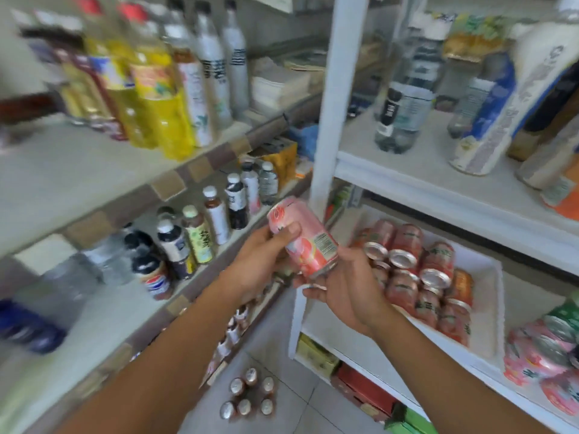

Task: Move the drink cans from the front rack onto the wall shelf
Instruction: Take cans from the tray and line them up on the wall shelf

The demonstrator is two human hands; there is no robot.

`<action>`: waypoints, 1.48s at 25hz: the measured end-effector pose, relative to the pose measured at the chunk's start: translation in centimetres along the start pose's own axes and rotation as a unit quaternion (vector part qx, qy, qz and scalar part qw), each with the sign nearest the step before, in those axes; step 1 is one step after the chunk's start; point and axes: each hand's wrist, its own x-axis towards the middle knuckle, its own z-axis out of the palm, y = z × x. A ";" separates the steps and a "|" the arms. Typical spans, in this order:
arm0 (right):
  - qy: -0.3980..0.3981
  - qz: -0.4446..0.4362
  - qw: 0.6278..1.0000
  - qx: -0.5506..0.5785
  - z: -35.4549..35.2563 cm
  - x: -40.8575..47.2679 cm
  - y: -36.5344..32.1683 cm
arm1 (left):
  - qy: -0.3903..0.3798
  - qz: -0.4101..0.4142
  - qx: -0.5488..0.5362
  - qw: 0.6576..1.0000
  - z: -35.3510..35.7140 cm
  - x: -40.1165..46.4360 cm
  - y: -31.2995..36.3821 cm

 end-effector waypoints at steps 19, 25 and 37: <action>-0.305 -0.206 0.886 -0.282 41.8 -2.7 6.3 | 0.301 0.205 0.170 0.916 -27.1 -33.9 15.0; -0.313 -0.213 0.863 -0.334 49.9 -6.5 10.4 | 0.360 0.234 0.184 0.884 -31.6 -42.8 14.3; -0.234 -0.277 0.846 -0.391 61.4 -1.2 13.2 | 0.587 0.028 0.528 0.613 -40.8 -45.8 15.4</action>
